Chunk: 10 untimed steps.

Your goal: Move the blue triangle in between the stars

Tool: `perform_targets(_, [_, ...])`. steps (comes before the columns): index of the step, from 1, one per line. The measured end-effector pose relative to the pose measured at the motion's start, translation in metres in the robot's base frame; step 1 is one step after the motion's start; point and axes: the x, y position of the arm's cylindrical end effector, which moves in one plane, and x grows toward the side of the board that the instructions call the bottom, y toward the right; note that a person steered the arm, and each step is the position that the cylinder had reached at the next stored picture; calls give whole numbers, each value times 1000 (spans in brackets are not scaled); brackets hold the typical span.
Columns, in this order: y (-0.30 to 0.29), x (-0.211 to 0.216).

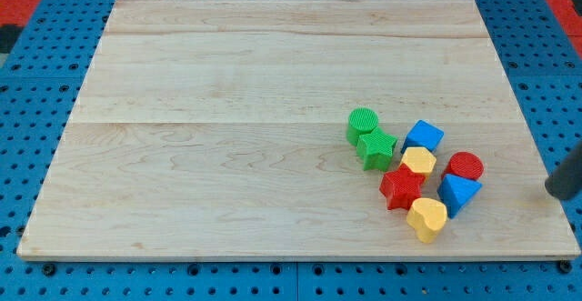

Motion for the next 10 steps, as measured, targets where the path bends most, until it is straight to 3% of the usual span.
perform_targets(4, [-63,8])
perform_targets(7, [-155,-22])
perform_targets(9, [-160,-23])
perform_targets(10, [-185,-50])
